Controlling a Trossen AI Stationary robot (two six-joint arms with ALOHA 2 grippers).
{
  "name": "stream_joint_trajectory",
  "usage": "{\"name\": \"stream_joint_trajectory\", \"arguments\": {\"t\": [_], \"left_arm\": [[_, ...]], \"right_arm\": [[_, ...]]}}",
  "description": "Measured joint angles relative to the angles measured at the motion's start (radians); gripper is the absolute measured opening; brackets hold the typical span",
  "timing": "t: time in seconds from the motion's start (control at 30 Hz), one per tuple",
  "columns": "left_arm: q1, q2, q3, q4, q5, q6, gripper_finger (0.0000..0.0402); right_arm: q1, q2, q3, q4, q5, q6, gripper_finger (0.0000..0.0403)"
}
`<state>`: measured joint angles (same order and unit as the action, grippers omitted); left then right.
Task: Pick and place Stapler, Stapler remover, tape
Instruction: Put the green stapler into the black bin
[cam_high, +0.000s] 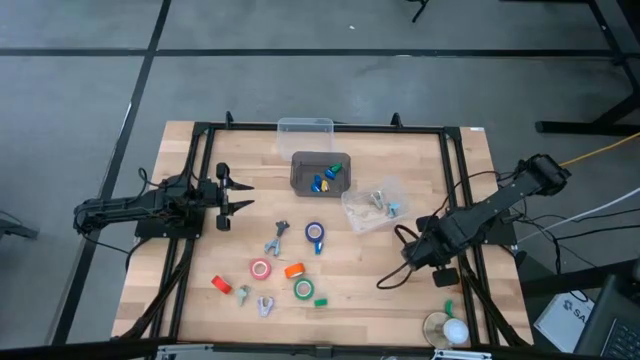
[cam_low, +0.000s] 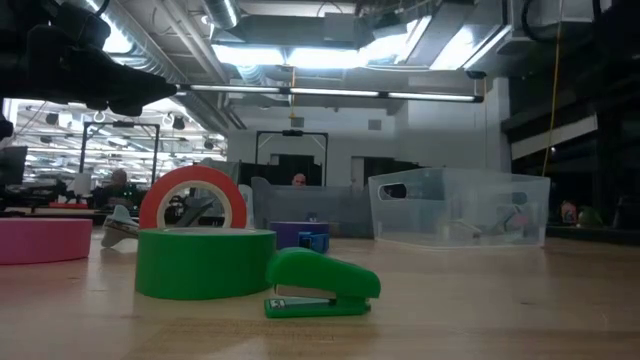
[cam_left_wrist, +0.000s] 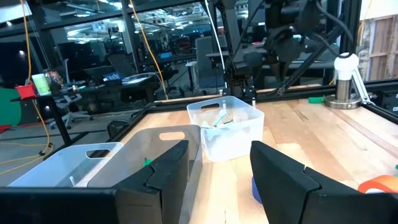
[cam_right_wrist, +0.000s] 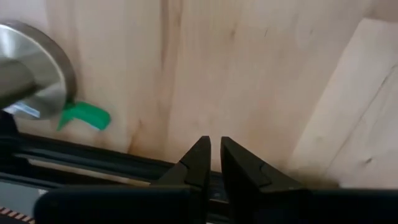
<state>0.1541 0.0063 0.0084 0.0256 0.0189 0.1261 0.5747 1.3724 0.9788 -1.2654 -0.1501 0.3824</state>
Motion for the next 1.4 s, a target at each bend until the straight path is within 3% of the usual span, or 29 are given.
{"name": "stream_joint_trajectory", "arguments": {"t": [0.6,0.83,1.13,1.27,1.4], "left_arm": [[0.000,0.000,0.000,0.000,0.000,0.000,0.0169],[0.000,0.000,0.000,0.000,0.000,0.000,0.0169],[0.000,0.000,0.000,0.000,0.000,0.000,0.0169],[0.000,0.000,0.000,0.000,0.000,0.000,0.0169],[0.000,0.000,0.000,0.000,0.000,0.000,0.0169]], "right_arm": [[-0.002,0.002,-0.065,0.061,-0.034,0.063,0.0041],[-0.002,0.070,-0.065,0.061,-0.122,0.161,0.0042],[-0.002,0.160,-0.065,0.064,-0.140,0.171,0.0042],[-0.002,0.168,-0.070,0.058,-0.140,0.163,0.0061],[-0.002,0.168,-0.098,0.066,-0.153,0.163,0.0105]]}}
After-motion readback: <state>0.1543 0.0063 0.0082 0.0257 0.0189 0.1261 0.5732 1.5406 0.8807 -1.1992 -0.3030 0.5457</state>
